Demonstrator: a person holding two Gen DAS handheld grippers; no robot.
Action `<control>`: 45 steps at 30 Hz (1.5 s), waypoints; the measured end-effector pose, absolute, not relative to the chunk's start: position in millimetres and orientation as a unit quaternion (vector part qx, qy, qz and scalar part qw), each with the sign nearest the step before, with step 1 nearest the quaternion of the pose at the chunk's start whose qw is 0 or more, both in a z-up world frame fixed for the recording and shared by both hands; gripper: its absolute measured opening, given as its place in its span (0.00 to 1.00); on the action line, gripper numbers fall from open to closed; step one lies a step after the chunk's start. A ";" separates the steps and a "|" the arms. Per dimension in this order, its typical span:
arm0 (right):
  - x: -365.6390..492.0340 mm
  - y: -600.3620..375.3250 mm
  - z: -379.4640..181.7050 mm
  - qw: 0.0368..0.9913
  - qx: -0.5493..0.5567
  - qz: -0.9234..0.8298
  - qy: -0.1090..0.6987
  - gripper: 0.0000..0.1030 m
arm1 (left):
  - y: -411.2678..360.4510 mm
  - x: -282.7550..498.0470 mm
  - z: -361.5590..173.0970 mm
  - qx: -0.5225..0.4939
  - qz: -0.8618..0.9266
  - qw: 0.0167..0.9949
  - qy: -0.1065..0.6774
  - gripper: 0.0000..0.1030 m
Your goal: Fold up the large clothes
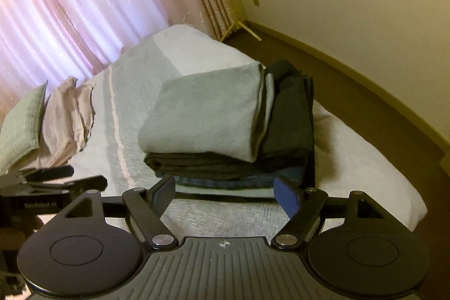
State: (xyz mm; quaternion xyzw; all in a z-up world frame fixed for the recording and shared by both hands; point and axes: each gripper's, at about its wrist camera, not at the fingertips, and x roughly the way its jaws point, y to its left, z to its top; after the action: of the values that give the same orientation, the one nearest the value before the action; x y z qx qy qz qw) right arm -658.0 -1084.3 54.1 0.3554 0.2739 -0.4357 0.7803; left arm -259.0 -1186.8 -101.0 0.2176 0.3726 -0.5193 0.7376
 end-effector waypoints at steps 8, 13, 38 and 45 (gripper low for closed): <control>-651.9 -1021.2 89.3 0.762 0.349 -0.474 0.271 0.72 | -1130.3 -277.4 -69.9 0.193 -0.525 0.741 0.372 0.99; -646.1 -979.9 107.0 0.757 0.330 -0.494 0.271 0.72 | -1096.2 -287.6 -53.7 0.191 -0.526 0.737 0.379 0.99; -617.6 -923.7 114.1 0.770 0.292 -0.481 0.301 0.72 | -1027.1 -310.5 -33.3 0.178 -0.493 0.762 0.381 0.99; -625.1 -925.9 105.5 0.767 0.294 -0.477 0.314 0.72 | -1031.7 -318.3 -37.5 0.178 -0.484 0.763 0.390 0.99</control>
State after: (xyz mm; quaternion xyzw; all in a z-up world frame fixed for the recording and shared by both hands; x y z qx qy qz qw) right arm -625.1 -925.9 105.5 0.2944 0.3135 -0.4769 0.7665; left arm -318.3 -1031.7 -37.5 0.1785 0.3895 -0.4841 0.7629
